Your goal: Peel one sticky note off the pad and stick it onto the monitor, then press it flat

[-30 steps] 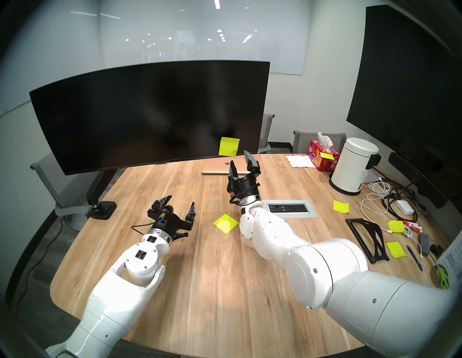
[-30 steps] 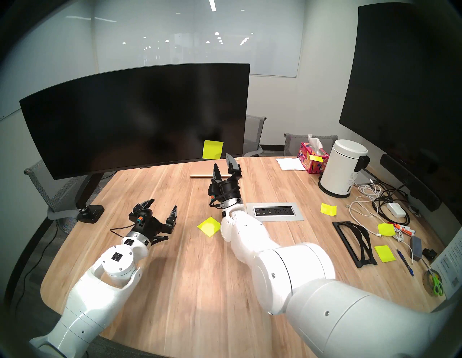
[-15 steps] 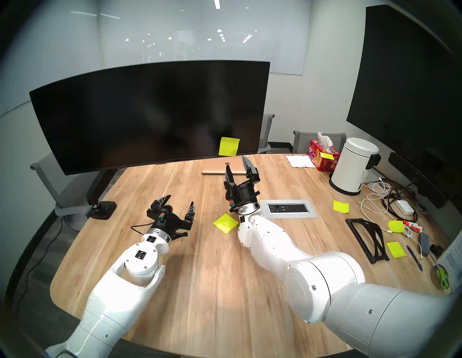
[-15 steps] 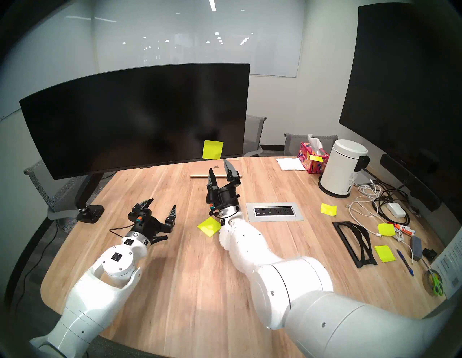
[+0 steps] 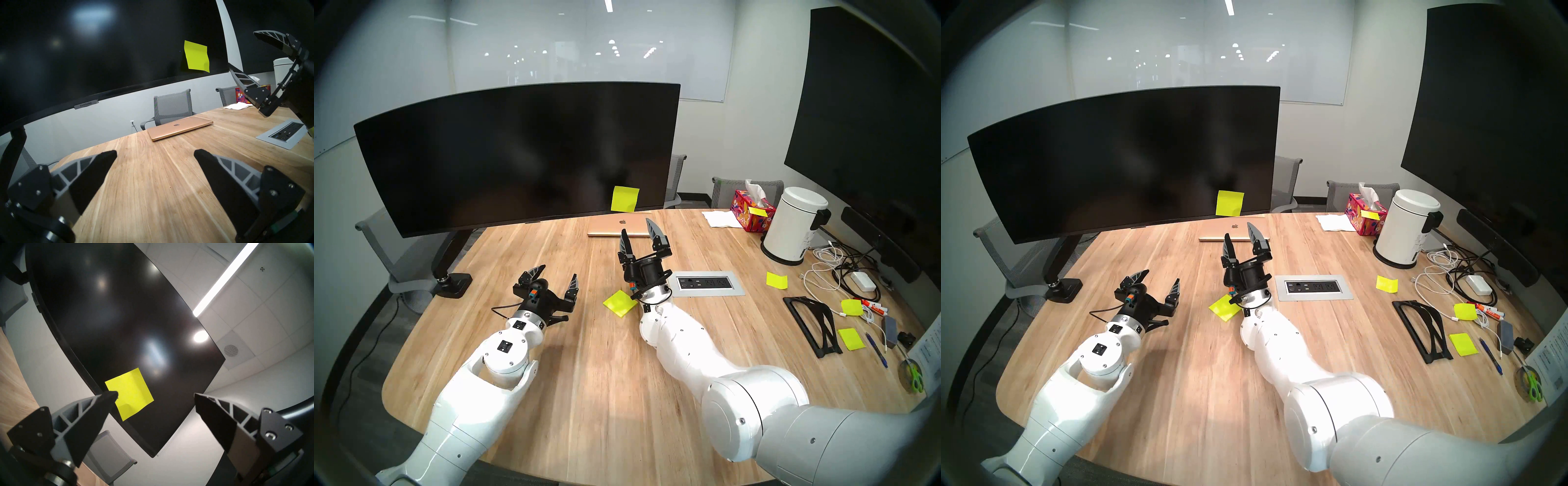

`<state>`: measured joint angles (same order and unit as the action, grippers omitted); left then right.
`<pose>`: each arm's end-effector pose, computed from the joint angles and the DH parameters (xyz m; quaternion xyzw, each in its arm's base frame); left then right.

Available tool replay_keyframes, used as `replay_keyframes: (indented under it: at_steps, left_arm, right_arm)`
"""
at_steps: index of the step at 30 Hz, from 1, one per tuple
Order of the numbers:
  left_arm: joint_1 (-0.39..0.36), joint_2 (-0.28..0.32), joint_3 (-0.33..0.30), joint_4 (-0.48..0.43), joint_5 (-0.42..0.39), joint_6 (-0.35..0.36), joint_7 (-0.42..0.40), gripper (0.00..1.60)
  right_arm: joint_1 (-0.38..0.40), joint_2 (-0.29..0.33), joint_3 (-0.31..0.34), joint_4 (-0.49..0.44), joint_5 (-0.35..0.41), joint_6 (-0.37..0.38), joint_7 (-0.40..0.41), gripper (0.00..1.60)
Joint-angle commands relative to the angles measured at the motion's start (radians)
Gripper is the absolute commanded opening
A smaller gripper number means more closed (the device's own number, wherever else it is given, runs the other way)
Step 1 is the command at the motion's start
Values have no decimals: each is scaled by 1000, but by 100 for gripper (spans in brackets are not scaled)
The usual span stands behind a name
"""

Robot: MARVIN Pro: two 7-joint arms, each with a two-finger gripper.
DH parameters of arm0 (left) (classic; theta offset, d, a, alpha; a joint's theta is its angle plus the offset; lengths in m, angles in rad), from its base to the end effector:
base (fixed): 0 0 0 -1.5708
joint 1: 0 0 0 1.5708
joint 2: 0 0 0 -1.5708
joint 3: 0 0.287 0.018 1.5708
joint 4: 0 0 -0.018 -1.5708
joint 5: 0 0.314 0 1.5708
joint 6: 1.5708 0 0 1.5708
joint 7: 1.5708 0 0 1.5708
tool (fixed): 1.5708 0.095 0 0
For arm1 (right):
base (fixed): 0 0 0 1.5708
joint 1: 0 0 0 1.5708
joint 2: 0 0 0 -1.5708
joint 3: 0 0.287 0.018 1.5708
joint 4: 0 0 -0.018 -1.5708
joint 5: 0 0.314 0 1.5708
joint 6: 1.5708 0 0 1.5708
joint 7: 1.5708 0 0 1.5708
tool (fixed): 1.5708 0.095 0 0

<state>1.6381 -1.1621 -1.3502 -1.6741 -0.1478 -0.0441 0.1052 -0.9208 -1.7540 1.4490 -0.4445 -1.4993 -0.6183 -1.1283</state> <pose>0.3985 0.0273 -0.2992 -0.6905 0.1348 -0.7101 0.0294 0.5145 0.1484 -0.3033 0.2996 0.2636 0.8682 0.2948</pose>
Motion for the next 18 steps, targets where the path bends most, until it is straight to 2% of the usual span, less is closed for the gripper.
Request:
replay_keyframes:
  at_steps: [1, 7, 18]
  left_arm:
    - [-8, 0, 1, -12, 3, -18, -4, 160]
    - [-9, 0, 1, -8, 5, -25, -7, 160]
    - [-11, 1, 1, -2, 8, -36, -14, 160]
  right_arm:
    - [-58, -2, 1, -100, 20, -78, 12, 160]
    - [-98, 9, 1, -172, 34, -136, 37, 160]
    - [-158, 48, 16, -276, 65, -216, 143, 160]
